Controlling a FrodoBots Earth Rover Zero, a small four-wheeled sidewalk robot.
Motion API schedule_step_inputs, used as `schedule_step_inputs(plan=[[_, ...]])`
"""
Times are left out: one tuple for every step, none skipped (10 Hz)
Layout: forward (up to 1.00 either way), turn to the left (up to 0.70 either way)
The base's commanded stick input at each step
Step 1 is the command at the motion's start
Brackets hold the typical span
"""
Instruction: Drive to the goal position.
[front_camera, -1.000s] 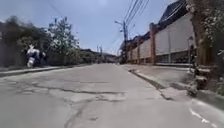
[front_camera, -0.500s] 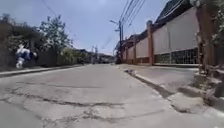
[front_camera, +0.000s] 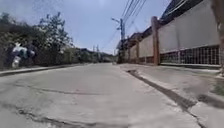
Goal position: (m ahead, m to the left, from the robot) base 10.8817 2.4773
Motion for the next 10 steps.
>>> schedule_step_inputs(plan=[[1.0,0.01],[1.0,0.01],[1.0,0.01],[1.0,0.01],[1.0,0.01],[1.0,0.01],[1.0,0.01],[1.0,0.01],[1.0,0.01],[1.0,0.01]])
